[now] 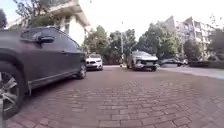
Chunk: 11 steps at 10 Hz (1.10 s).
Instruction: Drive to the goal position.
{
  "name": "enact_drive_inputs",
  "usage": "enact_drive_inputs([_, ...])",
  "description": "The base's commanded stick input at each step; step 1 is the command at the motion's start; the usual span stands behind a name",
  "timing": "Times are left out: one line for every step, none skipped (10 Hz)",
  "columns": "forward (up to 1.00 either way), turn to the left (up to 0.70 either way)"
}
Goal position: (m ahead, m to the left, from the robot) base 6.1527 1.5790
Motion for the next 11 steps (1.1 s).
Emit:
enact_drive_inputs([0.7, 0.0])
enact_drive_inputs([0.7, 0.0])
enact_drive_inputs([0.7, 0.0])
enact_drive_inputs([0.7, 0.0])
enact_drive_inputs([0.7, 0.0])
enact_drive_inputs([0.7, 0.0])
enact_drive_inputs([0.7, 0.0])
enact_drive_inputs([0.7, 0.0])
enact_drive_inputs([0.7, 0.0])
enact_drive_inputs([0.7, 0.0])
enact_drive_inputs([0.7, 0.0])
